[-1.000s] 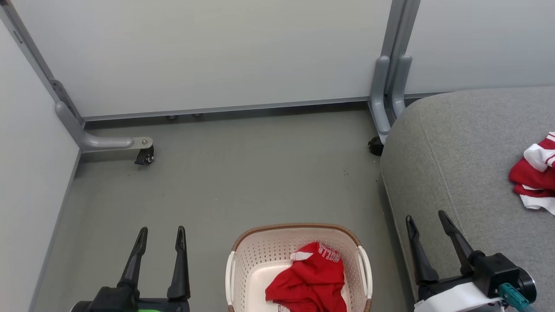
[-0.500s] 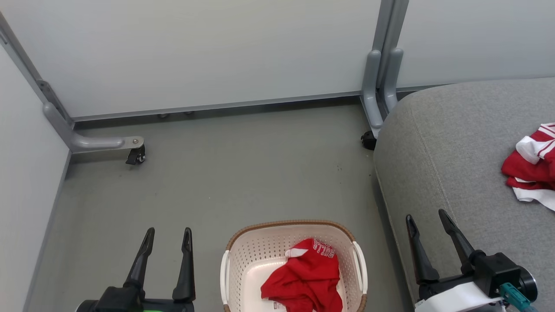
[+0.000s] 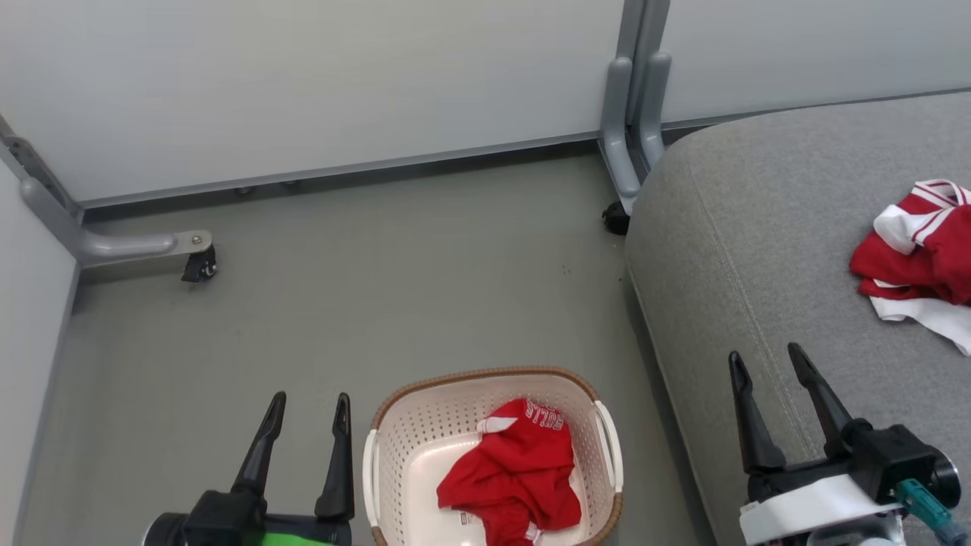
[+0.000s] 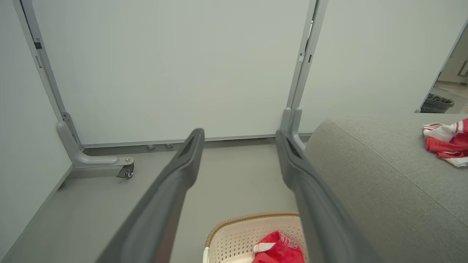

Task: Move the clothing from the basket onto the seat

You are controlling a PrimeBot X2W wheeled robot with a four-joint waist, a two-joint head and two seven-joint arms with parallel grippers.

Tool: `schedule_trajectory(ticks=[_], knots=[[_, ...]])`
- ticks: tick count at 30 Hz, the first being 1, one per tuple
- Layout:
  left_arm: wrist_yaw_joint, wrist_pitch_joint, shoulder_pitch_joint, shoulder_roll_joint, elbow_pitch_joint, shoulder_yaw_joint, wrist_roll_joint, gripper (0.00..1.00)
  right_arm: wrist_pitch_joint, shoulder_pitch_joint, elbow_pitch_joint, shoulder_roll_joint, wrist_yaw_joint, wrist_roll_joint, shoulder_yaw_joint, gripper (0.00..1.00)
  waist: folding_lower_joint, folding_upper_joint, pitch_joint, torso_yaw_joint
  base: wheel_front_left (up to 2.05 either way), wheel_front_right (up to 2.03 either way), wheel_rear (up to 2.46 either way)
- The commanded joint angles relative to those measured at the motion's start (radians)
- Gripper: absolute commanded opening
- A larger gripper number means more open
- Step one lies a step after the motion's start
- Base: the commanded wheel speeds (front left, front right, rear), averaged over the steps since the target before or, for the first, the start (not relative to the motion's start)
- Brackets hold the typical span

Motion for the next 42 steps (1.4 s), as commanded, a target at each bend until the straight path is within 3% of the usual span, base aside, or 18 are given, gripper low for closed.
schedule_trajectory(ticks=[1, 15, 21, 26, 35, 42], knots=[[-0.006, 0.000, -0.036, 0.001, 0.006, -0.003, 0.008, 1.00, -0.003, -0.030, -0.012, -0.006, -0.002, 0.010, -0.005, 1.00, 0.0001, 0.0000, 0.059, -0.032, 0.00, 0.00, 0.00], [-0.065, 0.000, -0.430, 0.011, 0.298, -0.135, 0.107, 1.00, -0.003, -0.282, -0.082, 0.009, -0.002, 0.028, -0.073, 1.00, 0.0001, 0.0000, 0.466, -0.079, 0.00, 0.00, 0.00], [-0.065, 0.000, -0.648, 0.032, 0.502, -0.331, 0.088, 1.00, -0.003, -0.366, -0.133, 0.012, -0.002, 0.032, -0.092, 1.00, 0.0001, 0.0000, 0.633, -0.066, 0.00, 0.00, 0.00], [-0.065, 0.000, -0.844, 0.049, 0.751, -0.523, 0.098, 1.00, -0.003, -0.426, -0.178, 0.003, -0.002, 0.025, -0.092, 1.00, 0.0001, 0.0000, 0.750, -0.056, 0.00, 0.00, 0.00], [-0.066, 0.008, -1.068, 0.014, 1.057, -0.711, 0.048, 1.00, -0.003, -0.493, -0.239, -0.003, -0.002, 0.017, -0.082, 1.00, 0.0001, 0.0000, 0.893, -0.076, 0.00, 0.00, 0.00], [-0.056, -0.001, -1.185, 0.010, 1.164, -0.766, 0.080, 1.00, -0.003, -0.521, -0.304, 0.001, -0.002, 0.009, -0.052, 1.00, 0.0001, 0.0000, 0.988, -0.090, 0.00, 0.00, 0.00]])
